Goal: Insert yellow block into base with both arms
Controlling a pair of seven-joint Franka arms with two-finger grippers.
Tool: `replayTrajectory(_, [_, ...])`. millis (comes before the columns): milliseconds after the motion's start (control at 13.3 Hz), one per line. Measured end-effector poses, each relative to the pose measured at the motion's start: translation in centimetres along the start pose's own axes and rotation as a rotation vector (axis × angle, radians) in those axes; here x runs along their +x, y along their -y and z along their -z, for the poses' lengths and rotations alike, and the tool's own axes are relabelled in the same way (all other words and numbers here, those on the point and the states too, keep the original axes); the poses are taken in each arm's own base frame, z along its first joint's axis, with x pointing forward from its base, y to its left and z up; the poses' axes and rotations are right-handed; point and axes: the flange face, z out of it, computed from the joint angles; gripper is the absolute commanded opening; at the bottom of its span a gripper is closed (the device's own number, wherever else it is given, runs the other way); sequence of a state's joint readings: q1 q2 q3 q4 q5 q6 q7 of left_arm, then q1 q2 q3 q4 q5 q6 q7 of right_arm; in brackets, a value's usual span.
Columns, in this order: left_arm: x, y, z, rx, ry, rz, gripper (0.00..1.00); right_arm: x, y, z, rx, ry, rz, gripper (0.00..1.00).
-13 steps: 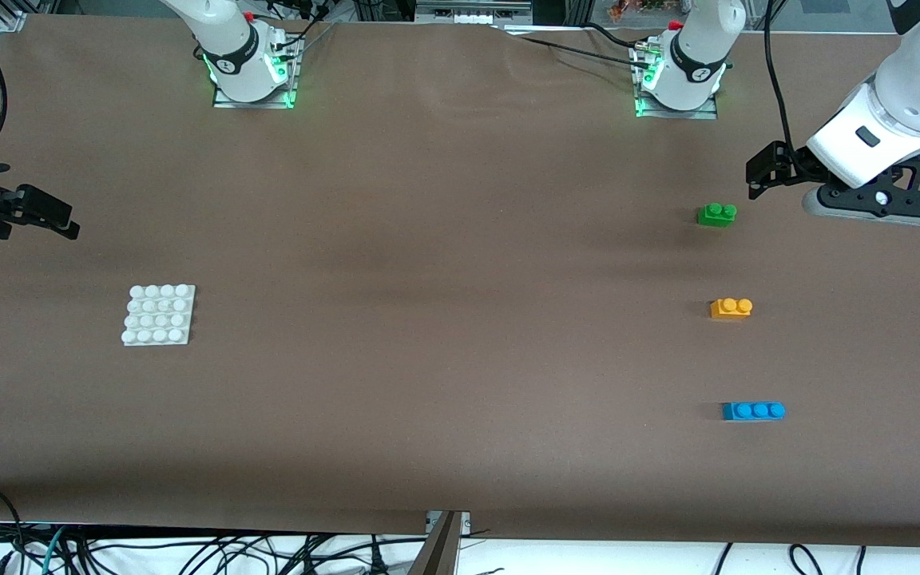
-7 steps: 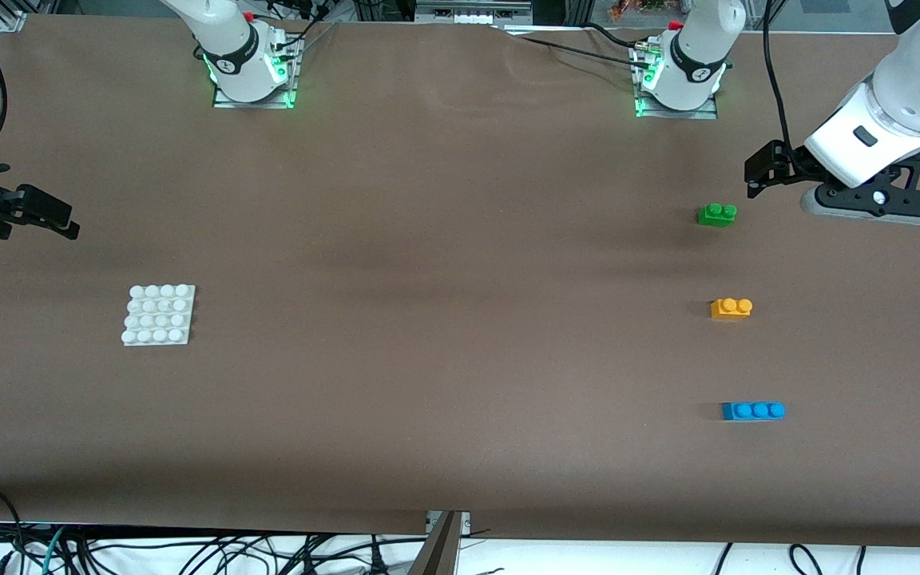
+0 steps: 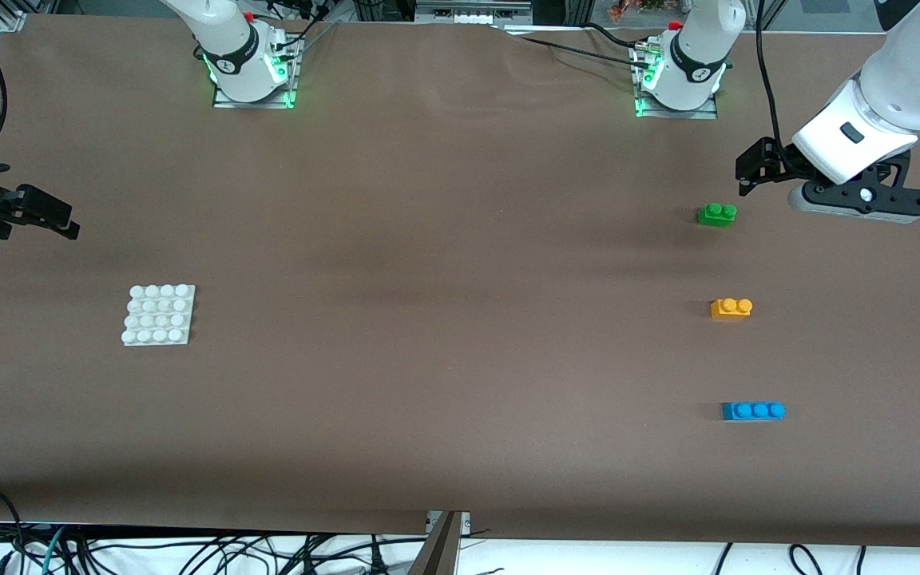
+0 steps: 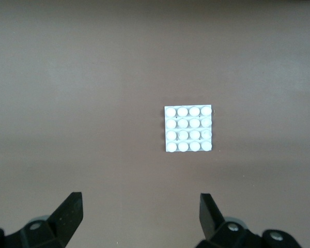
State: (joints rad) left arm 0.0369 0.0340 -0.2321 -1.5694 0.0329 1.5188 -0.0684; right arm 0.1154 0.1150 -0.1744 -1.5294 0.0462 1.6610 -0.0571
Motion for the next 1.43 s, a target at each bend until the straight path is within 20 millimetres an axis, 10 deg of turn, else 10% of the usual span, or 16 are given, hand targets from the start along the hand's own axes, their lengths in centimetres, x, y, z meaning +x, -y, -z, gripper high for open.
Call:
replayTrajectory(676, [0.0,0.0,0.1,0.000,-0.001,0.001,1.00,0.8,-1.4,-2.3,-0.008,0.038,-0.025,1.00])
replayTrajectory(1426, [0.0,0.4,0.1,-0.001,-0.002,0.008,1.00,4.8,-6.8,-19.3,-0.061,0.243,-0.102,1.00])
